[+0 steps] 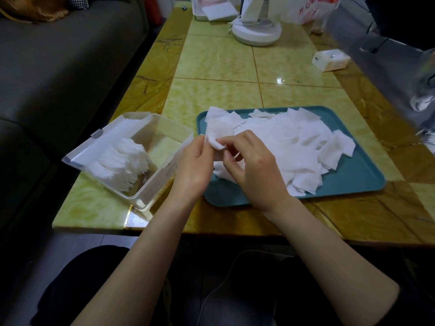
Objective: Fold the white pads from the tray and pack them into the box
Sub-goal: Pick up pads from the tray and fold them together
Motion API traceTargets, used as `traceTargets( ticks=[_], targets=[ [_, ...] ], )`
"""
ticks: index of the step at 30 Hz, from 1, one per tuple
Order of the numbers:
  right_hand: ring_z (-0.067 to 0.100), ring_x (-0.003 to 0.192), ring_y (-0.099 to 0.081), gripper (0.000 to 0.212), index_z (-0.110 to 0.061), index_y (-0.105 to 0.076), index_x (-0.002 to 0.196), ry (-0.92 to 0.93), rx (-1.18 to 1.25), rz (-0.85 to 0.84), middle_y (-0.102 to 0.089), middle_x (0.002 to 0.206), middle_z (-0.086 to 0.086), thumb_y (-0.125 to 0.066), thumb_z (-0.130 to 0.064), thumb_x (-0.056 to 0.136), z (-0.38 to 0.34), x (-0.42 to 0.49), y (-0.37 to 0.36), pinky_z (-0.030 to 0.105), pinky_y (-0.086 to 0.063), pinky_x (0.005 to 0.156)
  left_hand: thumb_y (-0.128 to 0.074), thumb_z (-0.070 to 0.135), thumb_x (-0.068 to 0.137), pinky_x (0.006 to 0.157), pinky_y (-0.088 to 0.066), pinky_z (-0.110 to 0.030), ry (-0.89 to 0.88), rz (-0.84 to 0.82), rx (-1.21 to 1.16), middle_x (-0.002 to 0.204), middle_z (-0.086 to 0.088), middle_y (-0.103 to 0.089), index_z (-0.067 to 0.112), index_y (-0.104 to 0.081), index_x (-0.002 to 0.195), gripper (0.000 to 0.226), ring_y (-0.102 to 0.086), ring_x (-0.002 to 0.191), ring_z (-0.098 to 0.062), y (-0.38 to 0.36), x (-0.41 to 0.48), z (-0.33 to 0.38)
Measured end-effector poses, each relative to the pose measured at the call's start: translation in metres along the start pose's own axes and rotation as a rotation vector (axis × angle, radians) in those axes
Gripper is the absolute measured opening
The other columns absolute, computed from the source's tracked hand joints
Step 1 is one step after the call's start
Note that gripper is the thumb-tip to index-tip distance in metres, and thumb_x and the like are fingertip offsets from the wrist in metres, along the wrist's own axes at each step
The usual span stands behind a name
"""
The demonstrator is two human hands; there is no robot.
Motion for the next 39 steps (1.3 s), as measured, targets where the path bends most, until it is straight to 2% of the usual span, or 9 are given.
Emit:
traceTargets(
  ticks=[3,6,11,14,17,24,31,35,39],
  targets=[
    [0.019,0.074,-0.057,0.021,-0.005,-0.066,0.098,-0.025,0.000,-0.031,-0.060,0.085,0.008,-0.050,-0.014,0.088,0.003,0.000,-0.003,0.025,-0.046,0.070,-0.024,0.040,0.103,0.083,-0.049,-0.029,0.107,-0.025,-0.108,0.078,0.008,-0.070,0.023,-0.066,0.081,0.050,-0.065,0.086,-0.010,-0.001,-0.002,0.005],
    [0.016,0.074,-0.057,0.017,-0.007,-0.067,0.098,-0.023,0.086,-0.103,-0.060,0.084,0.004,-0.055,-0.014,0.089,0.002,0.002,-0.002,0.026,-0.048,0.070,-0.041,0.035,0.100,0.079,-0.049,-0.030,0.035,-0.029,-0.092,0.083,0.000,-0.068,0.011,-0.066,0.088,0.037,-0.063,0.078,-0.009,0.002,-0.003,0.008],
    [0.019,0.098,-0.054,0.020,-0.012,-0.063,0.106,-0.226,-0.003,-0.065,-0.061,0.103,0.003,-0.056,-0.019,0.089,0.027,0.009,0.011,0.034,-0.048,0.082,-0.050,0.038,0.079,0.082,-0.051,-0.050,0.025,0.049,-0.102,0.094,-0.020,-0.070,0.003,-0.067,0.095,0.042,-0.064,0.081,-0.024,0.012,-0.002,0.006],
    [0.028,0.120,-0.039,0.050,-0.011,-0.044,0.133,-0.442,-0.260,-0.348,-0.045,0.133,0.009,-0.061,-0.026,0.088,0.058,0.001,0.007,0.035,-0.036,0.097,-0.050,0.042,0.077,0.086,-0.049,-0.053,0.038,0.088,-0.077,0.097,-0.020,-0.068,0.010,-0.066,0.089,0.038,-0.065,0.091,-0.036,0.016,-0.002,0.006],
    [0.027,0.120,-0.037,0.054,-0.014,-0.042,0.134,-0.502,-0.365,-0.497,-0.043,0.134,0.008,-0.060,-0.035,0.087,0.069,-0.005,0.006,0.034,-0.035,0.094,-0.052,0.038,0.082,0.083,-0.051,-0.047,0.029,0.101,-0.051,0.090,-0.013,-0.069,0.015,-0.064,0.086,0.027,-0.065,0.087,-0.027,0.018,-0.001,0.006],
    [0.025,0.102,-0.052,0.025,-0.013,-0.060,0.111,-0.504,-0.353,-0.290,-0.058,0.110,0.007,-0.046,-0.027,0.097,0.069,0.002,0.019,0.033,-0.039,0.078,-0.051,0.020,0.096,0.070,-0.042,-0.033,-0.004,0.127,0.019,0.074,0.001,-0.059,0.001,-0.064,0.090,0.024,-0.054,0.073,-0.016,0.020,0.004,-0.001],
    [0.002,0.072,-0.043,0.015,-0.009,-0.063,0.100,-0.252,-0.106,0.258,-0.057,0.093,0.001,-0.052,-0.016,0.095,0.041,0.013,0.036,0.012,-0.039,0.065,-0.052,0.021,0.096,0.069,-0.046,-0.028,0.002,0.056,0.022,0.082,-0.005,-0.066,0.008,-0.064,0.089,0.019,-0.058,0.076,-0.014,0.008,0.000,-0.004],
    [0.003,0.077,-0.053,0.014,-0.005,-0.064,0.096,-0.033,0.012,0.151,-0.058,0.095,0.004,-0.054,-0.006,0.088,0.016,0.011,0.022,0.009,-0.044,0.065,-0.051,0.021,0.096,0.068,-0.041,-0.035,-0.006,0.030,-0.024,0.082,-0.020,-0.063,-0.004,-0.060,0.090,0.027,-0.055,0.074,-0.018,0.000,-0.001,-0.006],
    [0.014,0.086,-0.059,0.014,-0.005,-0.066,0.095,0.039,0.097,-0.017,-0.058,0.097,0.007,-0.057,-0.008,0.084,0.009,0.005,0.005,0.027,-0.053,0.070,-0.046,0.009,0.096,0.061,-0.038,-0.018,0.015,0.057,-0.037,0.059,0.014,-0.054,0.011,-0.051,0.071,0.025,-0.047,0.057,0.000,0.000,0.001,-0.007]
  ],
)
Point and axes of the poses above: each hand's wrist, its own x-axis towards the middle knuckle, its own y-axis out of the back of the hand, z = x × y, the point moved 4 cm from there along x, towards the middle knuckle
